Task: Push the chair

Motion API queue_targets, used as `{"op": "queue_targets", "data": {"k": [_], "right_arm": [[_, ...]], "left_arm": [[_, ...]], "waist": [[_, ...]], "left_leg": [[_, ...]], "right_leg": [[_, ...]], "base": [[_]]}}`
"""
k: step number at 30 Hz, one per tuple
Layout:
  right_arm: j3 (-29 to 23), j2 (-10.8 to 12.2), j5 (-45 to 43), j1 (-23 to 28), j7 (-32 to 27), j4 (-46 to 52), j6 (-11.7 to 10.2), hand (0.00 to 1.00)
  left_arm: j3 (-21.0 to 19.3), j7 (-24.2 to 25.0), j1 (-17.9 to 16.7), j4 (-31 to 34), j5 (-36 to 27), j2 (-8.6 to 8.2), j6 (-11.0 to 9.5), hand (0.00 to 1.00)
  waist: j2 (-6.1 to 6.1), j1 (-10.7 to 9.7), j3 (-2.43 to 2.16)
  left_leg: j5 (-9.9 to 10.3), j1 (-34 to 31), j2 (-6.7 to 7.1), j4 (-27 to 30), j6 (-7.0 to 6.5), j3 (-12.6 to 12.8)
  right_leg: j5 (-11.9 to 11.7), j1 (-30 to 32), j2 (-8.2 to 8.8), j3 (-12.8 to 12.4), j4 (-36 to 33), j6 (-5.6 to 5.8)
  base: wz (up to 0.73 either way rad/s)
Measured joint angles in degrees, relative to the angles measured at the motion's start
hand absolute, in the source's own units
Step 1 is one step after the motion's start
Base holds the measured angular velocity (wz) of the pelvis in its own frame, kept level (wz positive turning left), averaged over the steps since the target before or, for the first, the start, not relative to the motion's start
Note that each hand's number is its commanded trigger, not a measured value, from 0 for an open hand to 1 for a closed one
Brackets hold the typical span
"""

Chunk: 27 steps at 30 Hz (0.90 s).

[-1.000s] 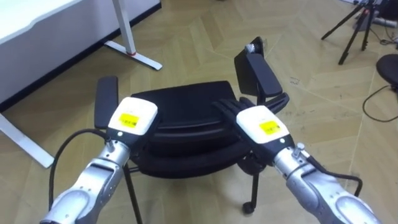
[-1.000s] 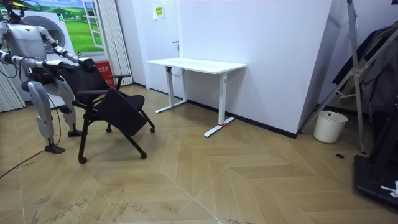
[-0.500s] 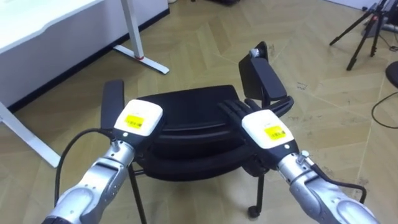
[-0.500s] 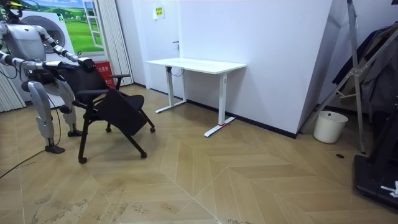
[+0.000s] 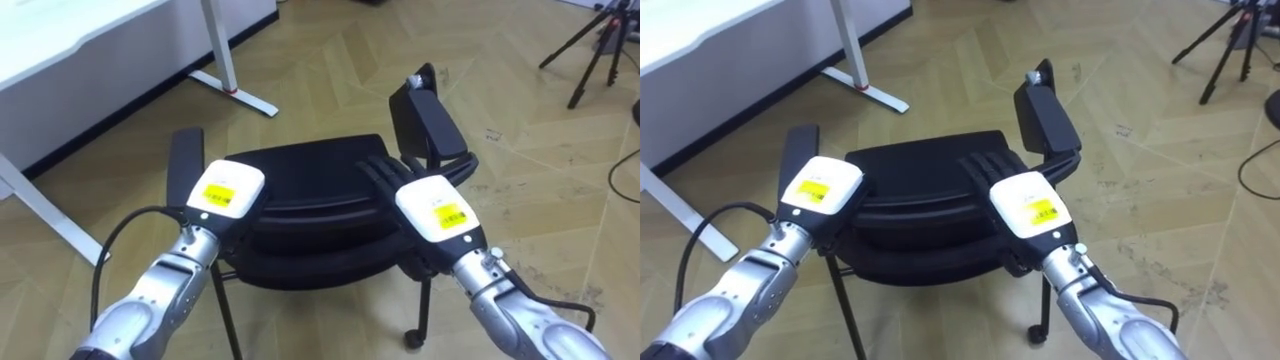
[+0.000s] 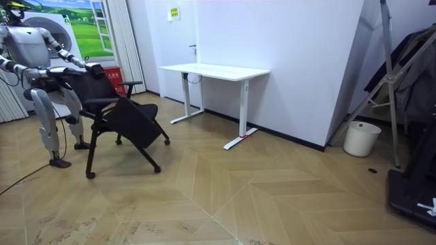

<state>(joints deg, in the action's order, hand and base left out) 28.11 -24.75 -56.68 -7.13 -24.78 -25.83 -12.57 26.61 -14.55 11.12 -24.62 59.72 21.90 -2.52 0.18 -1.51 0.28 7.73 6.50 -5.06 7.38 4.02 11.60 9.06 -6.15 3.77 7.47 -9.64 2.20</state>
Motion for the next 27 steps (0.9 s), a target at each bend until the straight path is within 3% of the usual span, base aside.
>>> {"op": "queue_targets", "data": {"k": [9,13,23,27], "right_arm": [[-0.2,0.9,0.1,-4.2,-1.4,-5.0,0.6,1.00],[-0.8,3.5,0.2,-7.2,-1.2,-8.4,2.6,1.00],[-1.0,3.7,-0.2,-6.8,-1.4,-8.6,2.1,1.00],[-1.1,3.7,-0.1,-6.9,-1.3,-9.3,1.5,1.00]], "left_arm": [[0.1,0.3,-0.2,0.2,1.1,-1.03,0.2,1.00],[0.5,0.3,-0.3,1.2,1.2,-1.06,-0.1,1.00],[0.4,0.2,-1.4,2.0,1.2,-0.73,0.0,1.00],[0.4,0.2,-1.5,2.0,1.7,-0.67,-0.5,1.00]], "waist": [[-0.28,0.5,0.01],[-0.47,0.8,-0.02],[-0.60,0.5,-0.06],[-0.96,0.5,0.22]], "left_leg": [[0.0,0.1,0.05,0.0,-0.02,-0.2],[0.0,0.0,0.08,0.0,-0.02,-0.3],[0.0,0.3,0.15,0.0,-0.01,-0.9],[0.0,0.8,0.14,0.0,-0.01,-0.9]], "right_leg": [[0.0,0.1,0.07,0.5,0.0,0.05],[0.0,-0.1,0.07,0.7,0.5,0.07],[0.0,-1.5,0.12,1.6,1.0,0.07],[0.1,-2.0,0.14,1.7,1.1,0.07]], "base": [[0.01],[0.03],[0.04],[0.01]]}}
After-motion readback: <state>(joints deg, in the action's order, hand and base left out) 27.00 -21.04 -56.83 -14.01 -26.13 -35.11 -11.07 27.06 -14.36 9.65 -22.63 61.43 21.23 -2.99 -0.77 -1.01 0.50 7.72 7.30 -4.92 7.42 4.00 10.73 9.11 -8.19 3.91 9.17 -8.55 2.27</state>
